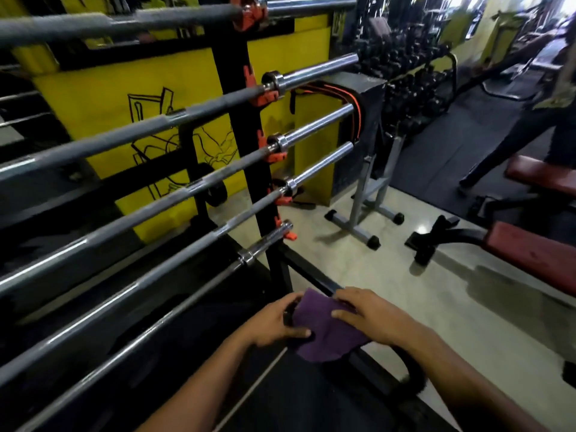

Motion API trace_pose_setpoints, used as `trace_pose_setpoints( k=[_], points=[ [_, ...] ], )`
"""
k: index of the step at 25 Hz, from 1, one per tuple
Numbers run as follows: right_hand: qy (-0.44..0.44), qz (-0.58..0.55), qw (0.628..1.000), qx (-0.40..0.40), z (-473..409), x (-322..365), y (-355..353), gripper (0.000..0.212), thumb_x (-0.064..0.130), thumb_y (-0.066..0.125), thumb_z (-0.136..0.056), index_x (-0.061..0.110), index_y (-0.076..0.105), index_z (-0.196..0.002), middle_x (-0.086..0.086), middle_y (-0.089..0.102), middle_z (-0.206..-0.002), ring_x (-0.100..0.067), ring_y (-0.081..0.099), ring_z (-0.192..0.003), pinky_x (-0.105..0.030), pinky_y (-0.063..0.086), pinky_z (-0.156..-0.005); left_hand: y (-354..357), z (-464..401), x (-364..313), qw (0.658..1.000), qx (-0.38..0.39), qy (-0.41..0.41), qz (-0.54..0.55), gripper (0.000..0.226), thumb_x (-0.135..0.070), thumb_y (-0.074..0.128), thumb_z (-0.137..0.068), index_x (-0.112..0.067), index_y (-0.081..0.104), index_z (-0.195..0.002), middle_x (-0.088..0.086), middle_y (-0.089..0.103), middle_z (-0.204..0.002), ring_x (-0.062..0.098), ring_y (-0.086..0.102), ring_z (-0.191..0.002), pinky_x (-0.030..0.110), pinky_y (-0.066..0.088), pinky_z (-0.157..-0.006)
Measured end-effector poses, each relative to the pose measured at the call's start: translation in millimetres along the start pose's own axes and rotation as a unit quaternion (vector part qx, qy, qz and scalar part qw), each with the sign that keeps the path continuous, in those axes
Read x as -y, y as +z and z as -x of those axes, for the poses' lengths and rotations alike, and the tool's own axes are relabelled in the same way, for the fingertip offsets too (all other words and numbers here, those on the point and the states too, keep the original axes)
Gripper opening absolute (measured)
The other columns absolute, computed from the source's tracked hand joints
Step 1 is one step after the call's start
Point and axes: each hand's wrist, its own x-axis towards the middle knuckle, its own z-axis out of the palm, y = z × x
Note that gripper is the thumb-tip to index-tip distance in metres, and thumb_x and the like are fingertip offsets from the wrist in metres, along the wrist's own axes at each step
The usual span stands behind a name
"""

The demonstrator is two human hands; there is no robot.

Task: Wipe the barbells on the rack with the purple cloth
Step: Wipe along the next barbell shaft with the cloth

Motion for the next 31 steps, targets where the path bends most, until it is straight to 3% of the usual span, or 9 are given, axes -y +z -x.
trace_pose_setpoints(
  k=[5, 7, 11, 13, 16, 19, 24, 27, 31],
  points=[
    [0.092, -0.068, 0.954, -0.276, -72, -18, -50, 0.025, 0.035, 0.065, -0.095, 0.034, 0.052, -0.117, 0.013, 0.052, -0.108, -0.003, 0.052, -0.098, -0.018, 0.042, -0.083, -61, -71, -45, 0.989, -0.108, 0.083, -0.063, 0.023, -0.038, 0.065, -0.095, -0.02, 0.068, -0.11, -0.004, 0.069, -0.104, 0.012, 0.065, -0.097, 0.036, 0.052, -0.091],
    [0.225, -0.297, 0.865, -0.335, -98, -20, -47, 0.03, 0.038, 0.068, -0.093, 0.032, 0.05, -0.116, 0.003, 0.056, -0.115, -0.012, 0.057, -0.103, -0.025, 0.049, -0.083, -84, -104, -62, 0.966, -0.164, 0.114, -0.167, 0.027, -0.042, 0.057, -0.097, -0.018, 0.066, -0.107, -0.003, 0.066, -0.1, 0.014, 0.061, -0.094, 0.039, 0.049, -0.088],
    [0.299, -0.729, 0.593, -0.168, -162, -37, -27, 0.06, 0.069, 0.051, -0.088, 0.022, 0.058, -0.125, -0.019, 0.064, -0.12, -0.039, 0.064, -0.111, -0.063, 0.049, -0.096, -122, -176, -90, 0.922, -0.199, 0.118, -0.309, 0.029, -0.051, 0.05, -0.097, -0.025, 0.06, -0.107, -0.005, 0.06, -0.101, 0.018, 0.058, -0.098, 0.042, 0.05, -0.085],
    [0.249, -0.808, 0.515, -0.145, -200, -52, -46, 0.079, 0.081, 0.04, -0.084, 0.019, 0.064, -0.126, -0.022, 0.068, -0.113, -0.042, 0.064, -0.108, -0.067, 0.043, -0.1, -132, -213, -101, 0.893, -0.141, 0.134, -0.406, 0.031, -0.049, 0.054, -0.095, -0.027, 0.059, -0.116, -0.004, 0.057, -0.109, 0.02, 0.058, -0.103, 0.038, 0.05, -0.081],
    [0.205, -0.842, 0.442, -0.233, -248, -76, -102, 0.089, 0.082, 0.033, -0.085, 0.01, 0.077, -0.114, -0.021, 0.071, -0.116, -0.039, 0.068, -0.106, -0.053, 0.047, -0.1, -150, -257, -116, 0.86, -0.019, 0.184, -0.476, 0.052, -0.049, 0.058, -0.094, -0.037, 0.046, -0.142, -0.006, 0.051, -0.125, 0.016, 0.055, -0.112, 0.035, 0.051, -0.079],
    [0.16, -0.847, 0.417, -0.287, -288, -114, -152, 0.083, 0.079, 0.036, -0.087, 0.012, 0.078, -0.111, -0.017, 0.07, -0.122, -0.035, 0.062, -0.116, -0.047, 0.044, -0.104, -194, -304, -136, 0.86, 0.023, 0.194, -0.472, 0.056, -0.05, 0.057, -0.095, -0.039, 0.041, -0.148, -0.011, 0.049, -0.133, 0.011, 0.055, -0.116, 0.037, 0.054, -0.085],
    [0.094, -0.838, 0.427, -0.326, -336, -162, -218, 0.057, 0.064, 0.04, -0.095, 0.022, 0.079, -0.098, -0.007, 0.072, -0.107, -0.025, 0.067, -0.094, -0.038, 0.051, -0.086, -289, -358, -207, 0.817, -0.135, 0.275, -0.489, 0.043, -0.034, 0.053, -0.1, -0.026, 0.054, -0.142, -0.007, 0.055, -0.14, 0.012, 0.053, -0.123, 0.033, 0.049, -0.098],
    [0.091, -0.814, 0.452, -0.354, -369, -177, -257, 0.059, 0.066, 0.041, -0.096, 0.023, 0.074, -0.118, -0.008, 0.07, -0.123, -0.027, 0.062, -0.115, -0.045, 0.046, -0.104, -324, -385, -240, 0.817, -0.16, 0.261, -0.488, 0.053, -0.037, 0.05, -0.098, -0.022, 0.046, -0.149, -0.001, 0.045, -0.153, 0.018, 0.043, -0.139, 0.035, 0.037, -0.113],
    [0.063, -0.716, 0.532, -0.447, -406, -172, -321, 0.049, 0.065, 0.038, -0.098, 0.031, 0.065, -0.119, -0.001, 0.072, -0.119, -0.017, 0.068, -0.107, -0.036, 0.054, -0.087, -362, -422, -279, 0.768, -0.103, 0.225, -0.59, 0.061, -0.037, 0.049, -0.103, -0.022, 0.025, -0.157, -0.002, 0.022, -0.165, 0.017, 0.022, -0.15, 0.035, 0.02, -0.121]
  ],
)
